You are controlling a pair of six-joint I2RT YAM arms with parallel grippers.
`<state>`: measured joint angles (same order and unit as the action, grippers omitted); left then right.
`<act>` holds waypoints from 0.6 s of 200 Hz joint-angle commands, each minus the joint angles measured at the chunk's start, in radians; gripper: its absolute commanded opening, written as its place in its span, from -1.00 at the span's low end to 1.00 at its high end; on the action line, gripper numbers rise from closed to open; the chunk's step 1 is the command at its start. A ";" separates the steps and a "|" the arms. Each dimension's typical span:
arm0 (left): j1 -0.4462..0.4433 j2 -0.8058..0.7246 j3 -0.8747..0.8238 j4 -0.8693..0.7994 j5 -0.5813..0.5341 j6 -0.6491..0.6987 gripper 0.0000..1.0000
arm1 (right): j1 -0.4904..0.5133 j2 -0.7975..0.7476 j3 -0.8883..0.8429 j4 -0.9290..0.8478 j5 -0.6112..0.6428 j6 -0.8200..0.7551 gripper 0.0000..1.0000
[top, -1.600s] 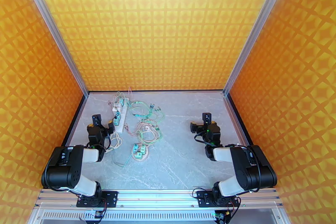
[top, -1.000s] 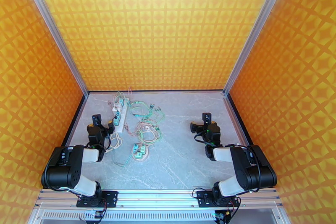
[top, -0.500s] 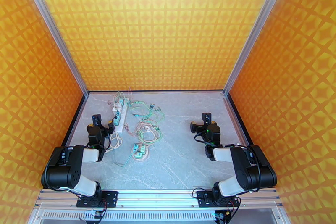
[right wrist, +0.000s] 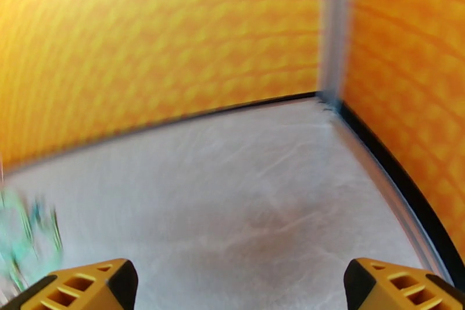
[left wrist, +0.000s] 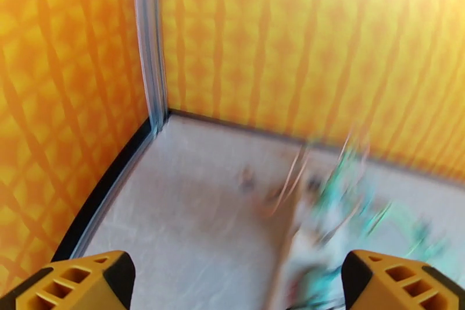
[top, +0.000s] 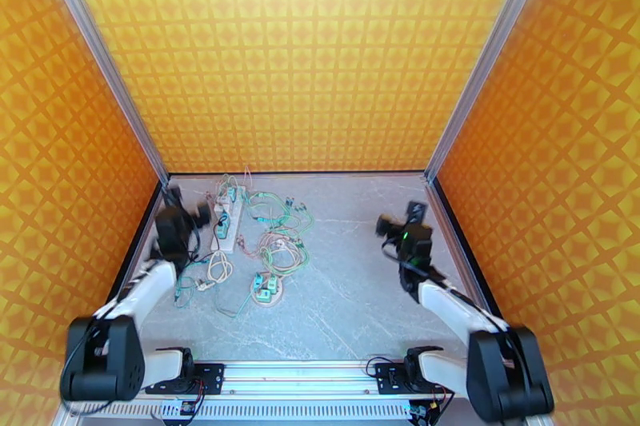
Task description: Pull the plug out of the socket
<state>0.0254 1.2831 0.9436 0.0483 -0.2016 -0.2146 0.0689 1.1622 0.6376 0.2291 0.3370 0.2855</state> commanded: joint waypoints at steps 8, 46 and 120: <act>-0.004 0.006 0.131 -0.486 0.095 -0.187 0.98 | -0.004 -0.034 0.075 -0.330 -0.053 0.167 0.97; -0.095 -0.058 0.087 -0.588 0.183 -0.232 0.98 | -0.003 -0.063 0.083 -0.325 -0.259 0.155 0.97; -0.396 -0.135 -0.147 -0.721 0.218 -0.395 0.57 | 0.062 -0.058 0.157 -0.456 -0.403 0.125 0.97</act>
<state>-0.3271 1.1332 0.8471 -0.5896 -0.0189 -0.5461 0.0856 1.1160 0.7353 -0.1520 -0.0116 0.4259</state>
